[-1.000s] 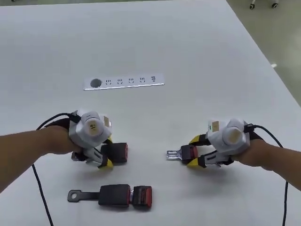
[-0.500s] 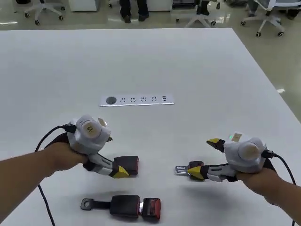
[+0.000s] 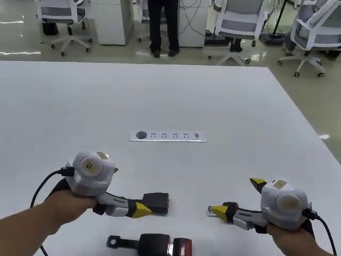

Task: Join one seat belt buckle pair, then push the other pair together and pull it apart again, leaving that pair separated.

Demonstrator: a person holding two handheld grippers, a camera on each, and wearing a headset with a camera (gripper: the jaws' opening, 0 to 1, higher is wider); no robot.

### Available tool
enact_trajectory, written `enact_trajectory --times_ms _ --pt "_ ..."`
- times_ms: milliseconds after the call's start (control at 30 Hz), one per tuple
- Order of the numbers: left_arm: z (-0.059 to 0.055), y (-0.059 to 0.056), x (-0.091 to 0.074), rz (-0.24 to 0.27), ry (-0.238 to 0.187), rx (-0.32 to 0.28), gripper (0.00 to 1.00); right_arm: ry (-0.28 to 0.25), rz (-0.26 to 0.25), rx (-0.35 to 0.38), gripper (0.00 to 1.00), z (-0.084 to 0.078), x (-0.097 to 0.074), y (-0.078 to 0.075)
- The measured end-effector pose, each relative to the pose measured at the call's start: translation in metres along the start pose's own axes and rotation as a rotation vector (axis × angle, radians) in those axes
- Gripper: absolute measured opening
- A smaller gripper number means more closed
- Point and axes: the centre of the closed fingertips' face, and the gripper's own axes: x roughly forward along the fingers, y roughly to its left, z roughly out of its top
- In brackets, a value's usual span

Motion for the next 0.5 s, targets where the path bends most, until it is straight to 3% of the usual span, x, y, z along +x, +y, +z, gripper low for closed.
enact_trajectory --times_ms 100,167,267,367,500 --pt "-0.005 -0.002 -0.018 0.019 -0.017 -0.008 1.00 -0.028 -0.018 -0.002 0.94 0.007 -0.009 0.008" --pt "-0.011 0.001 -0.027 0.035 -0.037 -0.047 1.00 -0.028 -0.020 -0.006 0.94 0.008 -0.012 0.012" --pt "-0.016 -0.001 -0.043 0.043 -0.056 -0.049 1.00 -0.047 -0.011 -0.011 0.96 0.011 -0.024 0.029" --pt "-0.012 -0.007 -0.059 0.053 -0.132 -0.039 1.00 -0.035 -0.020 -0.039 0.97 0.008 -0.030 0.036" --pt "-0.025 -0.007 -0.074 0.065 -0.141 -0.078 1.00 -0.064 -0.044 -0.010 1.00 0.010 -0.044 0.042"
